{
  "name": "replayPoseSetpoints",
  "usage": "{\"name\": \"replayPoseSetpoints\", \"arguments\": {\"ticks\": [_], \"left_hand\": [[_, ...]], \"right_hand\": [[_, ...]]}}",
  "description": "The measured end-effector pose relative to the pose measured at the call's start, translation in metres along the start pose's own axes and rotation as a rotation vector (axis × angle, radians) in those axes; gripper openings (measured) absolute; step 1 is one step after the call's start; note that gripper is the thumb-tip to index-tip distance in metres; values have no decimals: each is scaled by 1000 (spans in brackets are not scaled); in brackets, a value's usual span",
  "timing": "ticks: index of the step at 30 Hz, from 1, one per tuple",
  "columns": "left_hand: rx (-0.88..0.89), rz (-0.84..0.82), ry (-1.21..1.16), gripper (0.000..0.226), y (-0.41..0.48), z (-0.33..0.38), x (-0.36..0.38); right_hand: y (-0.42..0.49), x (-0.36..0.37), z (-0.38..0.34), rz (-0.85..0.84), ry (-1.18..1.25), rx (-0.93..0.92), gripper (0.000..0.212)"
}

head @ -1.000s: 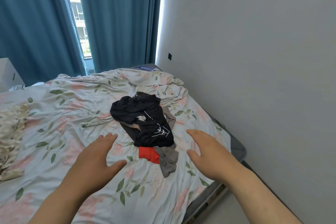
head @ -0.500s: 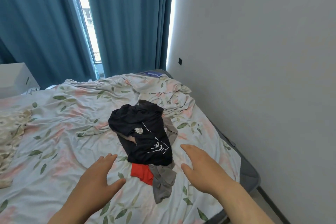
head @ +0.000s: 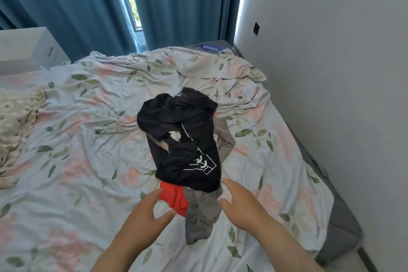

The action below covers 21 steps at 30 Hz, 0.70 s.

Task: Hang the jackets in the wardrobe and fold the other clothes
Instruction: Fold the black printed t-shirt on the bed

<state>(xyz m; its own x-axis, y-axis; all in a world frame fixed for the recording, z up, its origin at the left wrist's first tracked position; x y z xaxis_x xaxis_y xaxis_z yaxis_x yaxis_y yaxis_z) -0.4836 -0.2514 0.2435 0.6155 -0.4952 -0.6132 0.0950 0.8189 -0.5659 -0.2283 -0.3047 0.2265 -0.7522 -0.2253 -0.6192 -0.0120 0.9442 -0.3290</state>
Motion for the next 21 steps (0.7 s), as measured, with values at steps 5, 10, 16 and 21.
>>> {"name": "replayPoseSetpoints", "arguments": {"ticks": [5,10,16,21], "left_hand": [[-112,-17,-43,74,75,-46,46],[-96,-1,-77,68,152,-80,81],[-37,69,-87,81,241,-82,119],[-54,51,-71,91,287,-90,137]], "right_hand": [[63,75,61,-86,49,78,61],[140,127,103,-65,-35,15,59],[220,166,132,-40,-126,86,73],[233,171,158,78,-141,91,61]]}}
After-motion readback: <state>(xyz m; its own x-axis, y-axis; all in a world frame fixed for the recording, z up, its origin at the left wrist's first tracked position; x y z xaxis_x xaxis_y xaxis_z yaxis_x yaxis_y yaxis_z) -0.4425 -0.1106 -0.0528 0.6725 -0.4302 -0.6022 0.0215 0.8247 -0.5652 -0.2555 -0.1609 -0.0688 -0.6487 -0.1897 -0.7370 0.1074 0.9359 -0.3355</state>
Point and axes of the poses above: each hand's wrist, its own y-axis towards the middle knuckle, its own x-axis out of the palm, z = x × y, the point moved 4 cm from there along y, towards the middle knuckle, and after that the axes turned 12 degrees about -x, right-handed, at the moved point
